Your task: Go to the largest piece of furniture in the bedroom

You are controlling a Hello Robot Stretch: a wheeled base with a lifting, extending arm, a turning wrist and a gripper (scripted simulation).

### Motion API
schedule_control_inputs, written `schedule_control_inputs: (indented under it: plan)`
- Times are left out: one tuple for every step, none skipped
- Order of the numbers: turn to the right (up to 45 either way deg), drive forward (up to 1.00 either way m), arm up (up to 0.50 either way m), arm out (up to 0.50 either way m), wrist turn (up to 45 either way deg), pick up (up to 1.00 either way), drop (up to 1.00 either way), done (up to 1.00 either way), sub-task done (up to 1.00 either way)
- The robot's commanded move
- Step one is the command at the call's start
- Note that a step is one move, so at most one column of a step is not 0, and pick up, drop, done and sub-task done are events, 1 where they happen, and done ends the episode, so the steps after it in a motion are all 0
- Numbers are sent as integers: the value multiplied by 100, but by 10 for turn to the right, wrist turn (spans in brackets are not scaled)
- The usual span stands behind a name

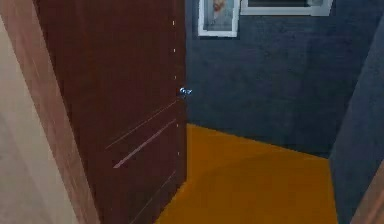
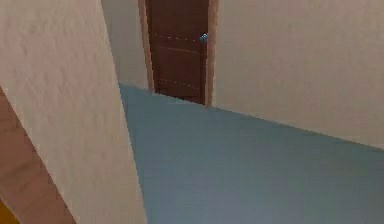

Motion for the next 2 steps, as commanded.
schedule_control_inputs:
  plan:
    - [0, 65, 0, 0, 0, 0, 0, 0, 0]
    - [240, 0, 0, 0, 0, 0, 0, 0, 0]
